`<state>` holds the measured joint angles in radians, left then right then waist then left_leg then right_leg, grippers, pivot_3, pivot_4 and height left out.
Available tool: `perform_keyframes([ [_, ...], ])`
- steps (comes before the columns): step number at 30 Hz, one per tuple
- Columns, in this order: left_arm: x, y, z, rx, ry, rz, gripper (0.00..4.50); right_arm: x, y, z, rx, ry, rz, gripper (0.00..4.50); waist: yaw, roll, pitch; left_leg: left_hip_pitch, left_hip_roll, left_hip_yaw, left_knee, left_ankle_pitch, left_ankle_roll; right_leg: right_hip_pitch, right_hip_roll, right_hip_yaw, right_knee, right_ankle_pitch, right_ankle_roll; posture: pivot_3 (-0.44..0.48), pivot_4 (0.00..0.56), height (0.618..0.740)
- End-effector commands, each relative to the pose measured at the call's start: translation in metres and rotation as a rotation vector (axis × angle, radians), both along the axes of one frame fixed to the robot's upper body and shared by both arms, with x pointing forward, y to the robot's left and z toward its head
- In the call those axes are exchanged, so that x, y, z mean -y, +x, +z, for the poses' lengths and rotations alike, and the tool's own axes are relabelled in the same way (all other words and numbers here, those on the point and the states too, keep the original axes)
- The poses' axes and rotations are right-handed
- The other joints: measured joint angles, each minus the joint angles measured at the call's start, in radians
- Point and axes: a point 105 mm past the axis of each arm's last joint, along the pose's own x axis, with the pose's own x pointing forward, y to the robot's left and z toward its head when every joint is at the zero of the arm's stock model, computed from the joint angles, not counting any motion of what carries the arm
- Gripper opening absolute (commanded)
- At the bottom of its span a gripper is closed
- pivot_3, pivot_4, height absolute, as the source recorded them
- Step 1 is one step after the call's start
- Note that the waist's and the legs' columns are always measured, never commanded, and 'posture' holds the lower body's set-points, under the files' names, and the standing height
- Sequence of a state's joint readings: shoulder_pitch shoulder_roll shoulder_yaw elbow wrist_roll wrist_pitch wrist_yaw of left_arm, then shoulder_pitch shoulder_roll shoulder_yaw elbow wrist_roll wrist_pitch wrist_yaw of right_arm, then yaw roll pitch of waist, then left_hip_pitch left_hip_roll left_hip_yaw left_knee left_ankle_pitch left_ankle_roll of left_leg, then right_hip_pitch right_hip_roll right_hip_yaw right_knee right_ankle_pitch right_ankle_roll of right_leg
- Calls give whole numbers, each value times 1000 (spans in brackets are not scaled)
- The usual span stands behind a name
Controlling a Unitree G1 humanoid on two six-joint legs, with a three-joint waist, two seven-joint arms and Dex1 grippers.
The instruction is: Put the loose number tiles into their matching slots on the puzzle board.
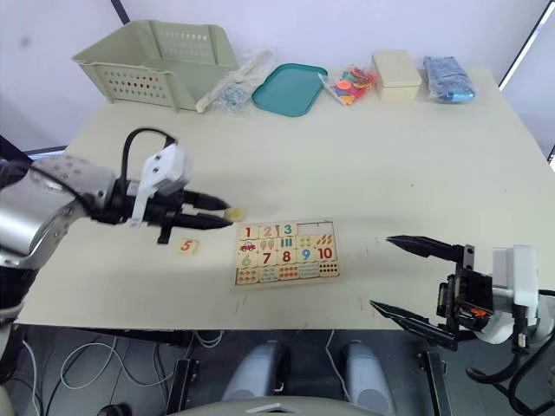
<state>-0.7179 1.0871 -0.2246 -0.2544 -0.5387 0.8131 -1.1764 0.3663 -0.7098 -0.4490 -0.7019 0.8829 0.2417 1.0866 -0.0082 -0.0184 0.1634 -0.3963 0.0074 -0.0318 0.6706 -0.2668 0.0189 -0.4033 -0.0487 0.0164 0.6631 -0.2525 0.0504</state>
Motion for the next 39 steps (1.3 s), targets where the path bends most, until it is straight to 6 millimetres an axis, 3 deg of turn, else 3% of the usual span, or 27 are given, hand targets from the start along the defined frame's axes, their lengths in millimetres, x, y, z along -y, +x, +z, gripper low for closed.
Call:
perform_keyframes([
  [1,22,6,-3,6,64,35,1001,10,-2,2,37,-15,-30,4500,-1,0,0,0,0,0,0,0,0,0,0,0,0,0,0,0,150,740],
  [6,57,3,-6,-37,168,7,1001,20,3,-1,40,-43,-41,4500,-5,0,1,-1,0,0,1,0,0,0,0,0,0,0,0,0,150,740],
  [11,67,15,-20,-57,313,64,1001,19,9,-3,67,-50,-47,4500,-4,1,0,0,0,0,0,0,0,0,1,1,0,0,0,0,150,740],
  [17,85,27,-34,-80,327,93,1001,13,16,-4,88,-47,-34,4500,-3,2,1,0,0,-1,1,0,0,0,1,1,0,0,0,0,150,740],
  [25,92,41,-47,-50,343,128,1001,15,20,-4,92,-57,-35,4500,-2,2,1,-1,-1,-1,1,0,0,0,0,1,0,0,0,0,150,740],
  [39,96,40,-54,-32,353,104,1001,8,13,-8,90,-42,-58,4500,-2,2,1,-1,-1,-1,1,0,0,0,0,1,1,0,0,0,150,740],
])
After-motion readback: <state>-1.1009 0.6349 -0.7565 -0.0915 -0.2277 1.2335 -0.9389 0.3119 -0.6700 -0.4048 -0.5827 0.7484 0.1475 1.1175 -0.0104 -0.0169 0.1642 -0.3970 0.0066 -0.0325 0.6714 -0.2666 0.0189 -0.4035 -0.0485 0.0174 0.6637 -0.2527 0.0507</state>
